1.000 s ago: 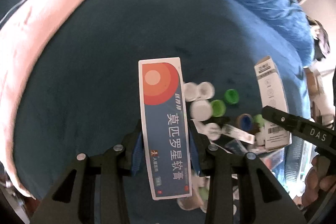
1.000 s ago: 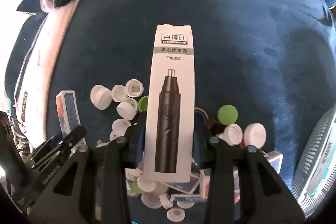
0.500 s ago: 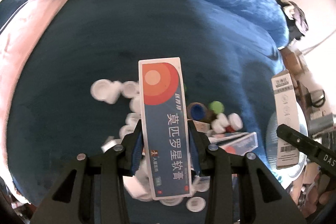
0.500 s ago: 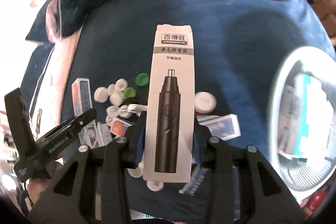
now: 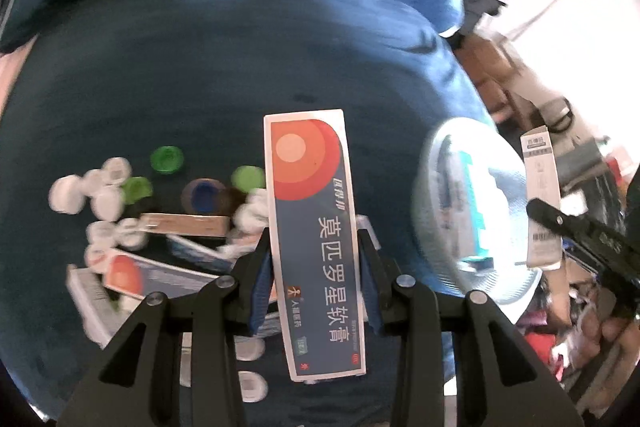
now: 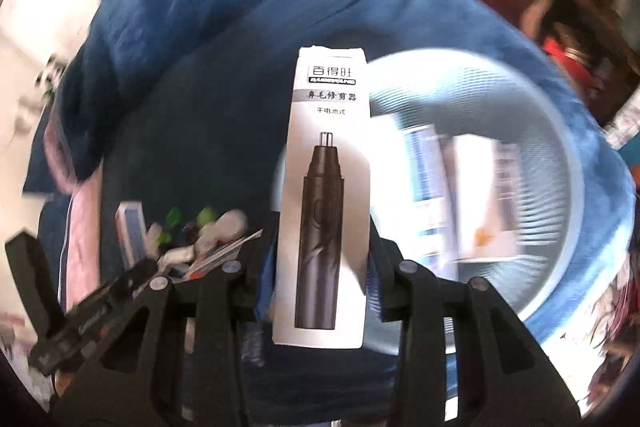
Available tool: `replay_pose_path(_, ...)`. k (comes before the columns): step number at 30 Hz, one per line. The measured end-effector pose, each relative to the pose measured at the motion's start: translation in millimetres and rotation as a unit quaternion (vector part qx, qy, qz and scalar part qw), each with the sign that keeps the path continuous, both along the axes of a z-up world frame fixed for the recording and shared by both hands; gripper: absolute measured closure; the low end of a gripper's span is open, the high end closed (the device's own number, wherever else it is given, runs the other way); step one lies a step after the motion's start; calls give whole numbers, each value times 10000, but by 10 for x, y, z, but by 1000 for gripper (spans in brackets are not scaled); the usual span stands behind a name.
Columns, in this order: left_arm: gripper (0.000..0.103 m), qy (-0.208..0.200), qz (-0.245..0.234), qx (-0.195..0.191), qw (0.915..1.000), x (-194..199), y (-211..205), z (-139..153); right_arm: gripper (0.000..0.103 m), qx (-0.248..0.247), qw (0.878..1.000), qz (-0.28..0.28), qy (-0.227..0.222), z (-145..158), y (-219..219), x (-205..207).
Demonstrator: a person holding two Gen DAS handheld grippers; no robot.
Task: Organize objects
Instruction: 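Carry both boxes over the basket and open both grippers to drop them, then withdraw both grippers and move them back over the pile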
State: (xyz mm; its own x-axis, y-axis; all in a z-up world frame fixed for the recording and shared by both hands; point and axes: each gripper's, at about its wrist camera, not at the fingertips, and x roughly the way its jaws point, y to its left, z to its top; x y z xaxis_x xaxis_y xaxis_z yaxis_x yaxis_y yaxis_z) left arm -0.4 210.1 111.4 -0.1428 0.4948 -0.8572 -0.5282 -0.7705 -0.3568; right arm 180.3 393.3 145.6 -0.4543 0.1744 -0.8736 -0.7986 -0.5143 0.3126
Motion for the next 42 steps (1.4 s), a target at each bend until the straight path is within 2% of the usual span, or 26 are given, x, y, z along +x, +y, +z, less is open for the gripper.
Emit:
replay_pose_path(4,63,-82,-276,127,9995,172,281,38,66,428,9962,-696,-310,25,229,342)
replay_pose_path(9,63,-229,-594,385,9972,351,614,133,65,666,9884,-1107,-797,-58,409,520)
replay_pose_path(14,63,-349,-873,619,9936,524,1099,223,63,313,9899,-1182,-713,-233,507,516)
replay_pose_path(17,63,-488,-1044,694,9909,638,1386,215,39,179,9858,-1506,-722,-286,537,624)
replay_pose_path(25,63,-741,-1222,663,9875,836,1964,28,38,356,9673,-2506,-151,-88,547,998)
replay_pose_path(26,61,-791,-1249,707,9865,860,2021,14,38,379,9656,-2571,-72,-56,548,1019)
replay_pose_path(27,53,-834,-1281,754,9854,893,2069,1,38,412,9641,-2622,19,-24,539,1033)
replay_pose_path(28,24,-815,-1314,814,9846,926,2099,11,38,430,9638,-2631,47,-3,562,1017)
replay_pose_path(29,0,-728,-1318,855,9849,940,2093,33,38,447,9644,-2604,66,-1,566,992)
replay_pose_path(32,1,-407,-1208,778,9888,924,2016,104,38,446,9701,-2385,-2,-14,576,886)
replay_pose_path(42,1,-52,-519,213,9984,484,1387,68,35,402,9823,-1806,-298,-98,483,607)
